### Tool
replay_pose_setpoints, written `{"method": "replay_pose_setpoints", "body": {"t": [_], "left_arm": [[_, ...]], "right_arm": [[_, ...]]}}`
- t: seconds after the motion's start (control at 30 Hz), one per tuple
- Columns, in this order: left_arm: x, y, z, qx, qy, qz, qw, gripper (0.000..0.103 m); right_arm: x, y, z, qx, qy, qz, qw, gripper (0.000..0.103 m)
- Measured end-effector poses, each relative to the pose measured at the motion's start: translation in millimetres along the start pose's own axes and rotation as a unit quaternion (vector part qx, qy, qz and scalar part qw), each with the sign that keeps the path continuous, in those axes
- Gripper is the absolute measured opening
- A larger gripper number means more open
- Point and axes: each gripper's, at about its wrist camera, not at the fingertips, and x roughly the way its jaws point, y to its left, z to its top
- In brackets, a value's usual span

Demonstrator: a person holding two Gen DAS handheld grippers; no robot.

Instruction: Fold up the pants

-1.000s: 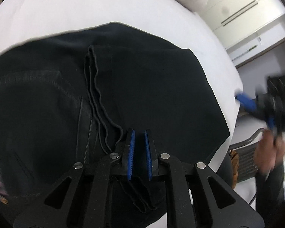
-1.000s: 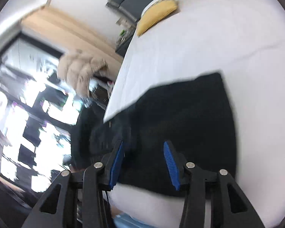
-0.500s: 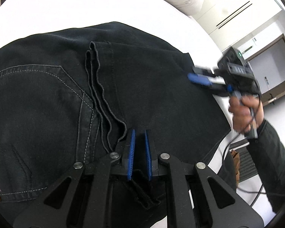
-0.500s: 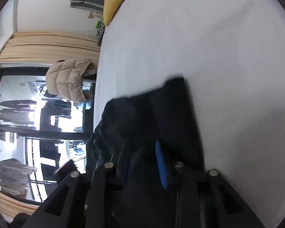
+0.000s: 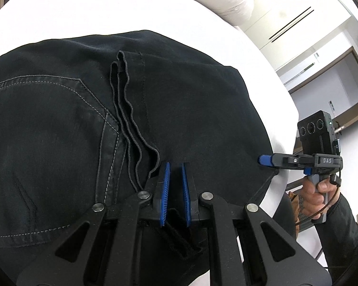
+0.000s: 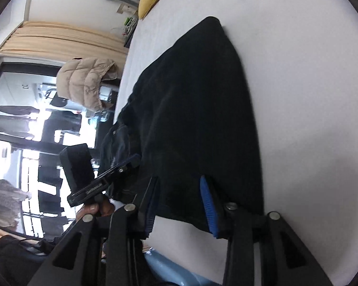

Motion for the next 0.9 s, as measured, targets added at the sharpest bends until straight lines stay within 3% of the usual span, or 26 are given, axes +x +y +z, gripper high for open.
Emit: {"method": "replay_pose_setpoints", "body": {"t": [0.13,0.2,0.3,0.4,0.47,0.5,0.53,0.57,0.6,0.7,0.8,0.9], "left_arm": [[-20.5,-3.4,-3.8,-0.003,-0.013,0.006,0.9999,0.010],[-38.8,-8.8,-10.1,0.010,-0.034,0.014,0.9993,0.010],[-73.7,-8.1,-25.7,0.011,-0.073,0.001,0.9972,0.011],[-112.6,3.5,-47.8,-0.007,-0.105,-0.002,0.9944,0.011],[-138.6,16.0,-64.9,-0.026,-0.126,-0.003,0.9917,0.016],[-151.5,24.4,-75.3,-0.040,-0.138,0.000,0.9897,0.025],[-162.9,33.9,-85.4,-0.058,-0.148,0.003,0.9873,0.047],[-172.9,41.3,-94.5,-0.078,-0.161,0.004,0.9838,0.063],[-186.6,55.1,-104.7,-0.102,-0.181,0.006,0.9781,0.086],[-219.9,93.5,-134.9,-0.167,-0.230,0.012,0.9586,0.089],[-229.7,129.7,-154.5,-0.231,-0.244,0.001,0.9419,0.089],[-224.6,161.2,-166.1,-0.302,-0.236,-0.042,0.9226,0.089]], "right_arm": [[-3.0,17.1,6.6,-0.005,-0.004,-0.045,0.999,0.042],[-16.8,39.5,6.7,-0.020,-0.027,-0.022,0.999,0.045],[-19.8,65.8,7.4,-0.046,-0.077,0.042,0.995,0.081],[18.0,55.9,9.6,-0.028,-0.044,0.026,0.998,0.080],[38.8,40.8,5.6,-0.025,-0.033,-0.033,0.999,0.066],[38.6,44.5,2.2,-0.045,-0.050,-0.047,0.997,0.068],[36.4,51.7,1.0,-0.051,-0.052,-0.047,0.996,0.073],[34.6,56.0,1.0,-0.047,-0.051,-0.047,0.996,0.074],[32.4,60.4,1.7,-0.038,-0.051,-0.044,0.997,0.074],[15.8,73.8,2.4,-0.016,-0.088,0.011,0.996,0.074],[11.4,86.7,1.5,-0.008,-0.114,0.069,0.991,0.074],[20.7,99.5,4.6,-0.003,-0.110,0.099,0.989,0.074]]}}
